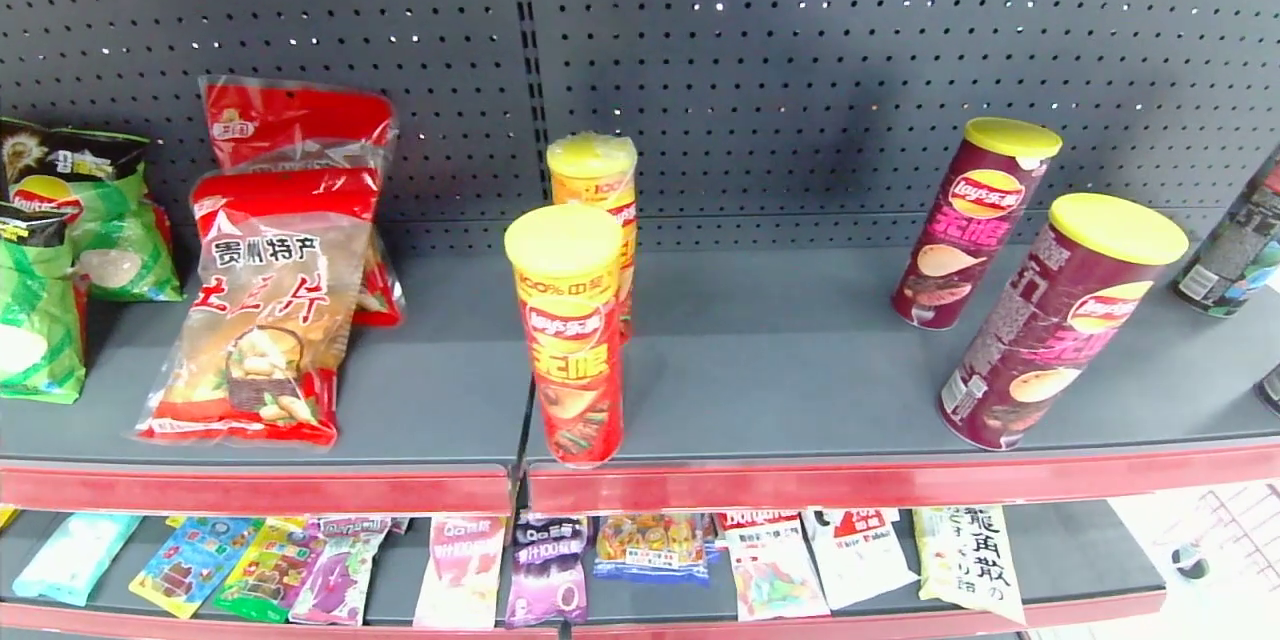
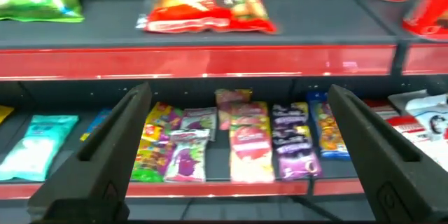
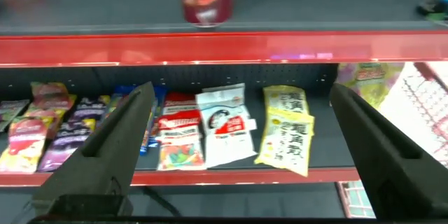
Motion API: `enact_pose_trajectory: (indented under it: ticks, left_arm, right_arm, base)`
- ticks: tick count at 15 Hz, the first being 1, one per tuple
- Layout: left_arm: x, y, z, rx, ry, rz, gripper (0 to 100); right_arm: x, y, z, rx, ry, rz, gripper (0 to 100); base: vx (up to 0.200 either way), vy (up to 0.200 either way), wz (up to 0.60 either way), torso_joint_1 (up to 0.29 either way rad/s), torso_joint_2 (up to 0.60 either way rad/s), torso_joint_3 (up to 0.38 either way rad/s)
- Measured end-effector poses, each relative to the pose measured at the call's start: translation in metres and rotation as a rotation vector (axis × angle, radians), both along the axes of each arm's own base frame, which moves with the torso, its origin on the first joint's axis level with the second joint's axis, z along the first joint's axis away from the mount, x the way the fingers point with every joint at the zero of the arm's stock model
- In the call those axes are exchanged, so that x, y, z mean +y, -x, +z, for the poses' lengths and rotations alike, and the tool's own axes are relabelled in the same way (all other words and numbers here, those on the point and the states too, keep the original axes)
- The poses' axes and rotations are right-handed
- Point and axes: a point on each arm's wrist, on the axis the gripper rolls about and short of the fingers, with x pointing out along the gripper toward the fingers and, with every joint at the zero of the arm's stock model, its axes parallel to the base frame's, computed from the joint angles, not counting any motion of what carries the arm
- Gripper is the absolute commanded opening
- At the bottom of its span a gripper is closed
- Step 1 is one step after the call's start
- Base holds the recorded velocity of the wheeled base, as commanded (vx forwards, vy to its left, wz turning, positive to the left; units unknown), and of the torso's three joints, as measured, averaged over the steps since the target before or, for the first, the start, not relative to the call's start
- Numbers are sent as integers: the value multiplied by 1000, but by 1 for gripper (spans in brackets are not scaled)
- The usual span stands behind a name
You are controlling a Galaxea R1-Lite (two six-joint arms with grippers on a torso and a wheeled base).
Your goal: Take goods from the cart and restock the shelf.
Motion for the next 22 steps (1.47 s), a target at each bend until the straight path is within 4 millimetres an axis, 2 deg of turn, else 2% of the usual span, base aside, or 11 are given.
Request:
enact_pose_trajectory:
  ticks: [17,22]
  left_arm:
    - [0,0,0,0,0,0,100]
    - [0,0,0,0,1,0,100]
  right_arm:
    - [0,0,0,-1,-1,0,100]
    - [0,0,0,-1,-2,-2,100]
  base:
    - [0,-200,0,2,3,3]
    - [0,0,0,0,0,0]
